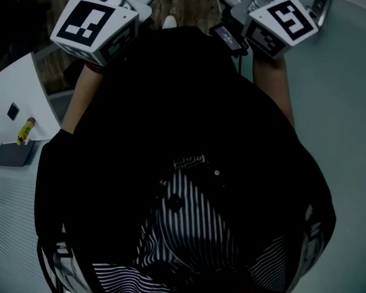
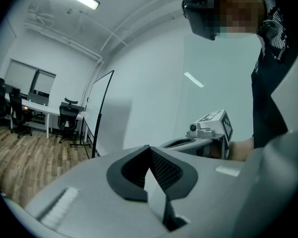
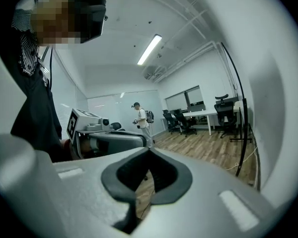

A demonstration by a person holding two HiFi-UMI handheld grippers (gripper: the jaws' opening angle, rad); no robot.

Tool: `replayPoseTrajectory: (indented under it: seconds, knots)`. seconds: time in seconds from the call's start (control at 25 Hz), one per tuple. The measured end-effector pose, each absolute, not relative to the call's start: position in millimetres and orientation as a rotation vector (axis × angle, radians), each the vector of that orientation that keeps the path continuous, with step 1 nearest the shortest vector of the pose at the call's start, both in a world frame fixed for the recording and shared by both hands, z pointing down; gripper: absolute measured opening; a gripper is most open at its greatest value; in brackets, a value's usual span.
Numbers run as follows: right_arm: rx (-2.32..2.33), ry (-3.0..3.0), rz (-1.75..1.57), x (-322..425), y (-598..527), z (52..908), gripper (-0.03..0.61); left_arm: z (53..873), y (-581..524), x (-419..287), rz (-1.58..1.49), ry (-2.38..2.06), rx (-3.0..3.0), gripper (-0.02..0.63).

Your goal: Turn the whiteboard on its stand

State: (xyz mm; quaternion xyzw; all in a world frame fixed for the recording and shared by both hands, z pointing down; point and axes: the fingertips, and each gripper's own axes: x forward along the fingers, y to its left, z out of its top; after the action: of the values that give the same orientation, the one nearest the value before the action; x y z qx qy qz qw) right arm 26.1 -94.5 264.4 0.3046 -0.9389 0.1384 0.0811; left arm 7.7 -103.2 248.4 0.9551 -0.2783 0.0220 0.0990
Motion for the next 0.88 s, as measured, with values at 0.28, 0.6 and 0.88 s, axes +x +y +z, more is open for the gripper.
replayPoseTrajectory:
  seconds: [0.28, 0.6, 0.88]
  knots:
    - [0.924, -2.864, 0.447, 28, -111, 267, 0.0, 235, -108, -1, 0.116, -0.956, 2.81, 0.002]
    - [1.026, -2.841, 0.513, 43, -106, 267, 0.001, 263, -102, -2, 0.181, -0.905, 2.712, 0.002]
    - [1.05, -2.828, 0.516, 51, -110, 267, 0.0, 261, -104, 0, 0.209, -0.899, 2.74, 0.002]
